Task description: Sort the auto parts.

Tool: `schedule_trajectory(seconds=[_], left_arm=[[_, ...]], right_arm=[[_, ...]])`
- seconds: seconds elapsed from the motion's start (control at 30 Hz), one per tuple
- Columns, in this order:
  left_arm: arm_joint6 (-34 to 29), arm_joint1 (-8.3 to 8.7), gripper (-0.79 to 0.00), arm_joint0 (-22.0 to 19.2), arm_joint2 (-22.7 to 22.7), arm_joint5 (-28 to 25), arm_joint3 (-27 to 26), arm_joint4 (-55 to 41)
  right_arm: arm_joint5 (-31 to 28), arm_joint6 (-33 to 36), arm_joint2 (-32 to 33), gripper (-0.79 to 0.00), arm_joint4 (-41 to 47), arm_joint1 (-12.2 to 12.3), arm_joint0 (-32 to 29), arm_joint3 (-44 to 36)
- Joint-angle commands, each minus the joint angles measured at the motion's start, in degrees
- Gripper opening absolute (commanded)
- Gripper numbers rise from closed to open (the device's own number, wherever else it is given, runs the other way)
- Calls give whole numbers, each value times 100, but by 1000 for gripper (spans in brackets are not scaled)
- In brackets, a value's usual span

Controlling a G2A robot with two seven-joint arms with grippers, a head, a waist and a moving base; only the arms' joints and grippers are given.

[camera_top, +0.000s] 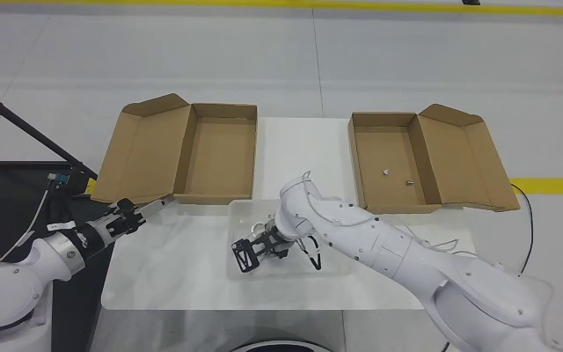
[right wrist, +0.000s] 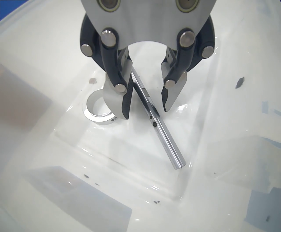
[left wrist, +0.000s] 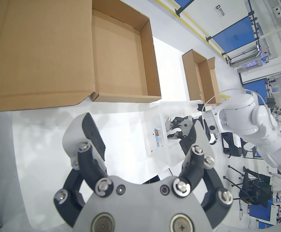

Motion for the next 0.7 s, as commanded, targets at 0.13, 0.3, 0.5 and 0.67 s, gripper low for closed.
schedule_trajectory(seconds=[0.13,0.3,0.5,0.67], left_arm=[[0,0,0,0,0,0,0,0],[0,0,0,0,0,0,0,0],[0,0,0,0,0,0,0,0],[0,0,0,0,0,0,0,0]], right_arm=[[0,0,0,-465,86,26,6,103],[0,1,0,-489,135,90,-10,77],[0,1,0,-600,129,150,-82,64],[0,1,0,-668,121,163,-96,59]])
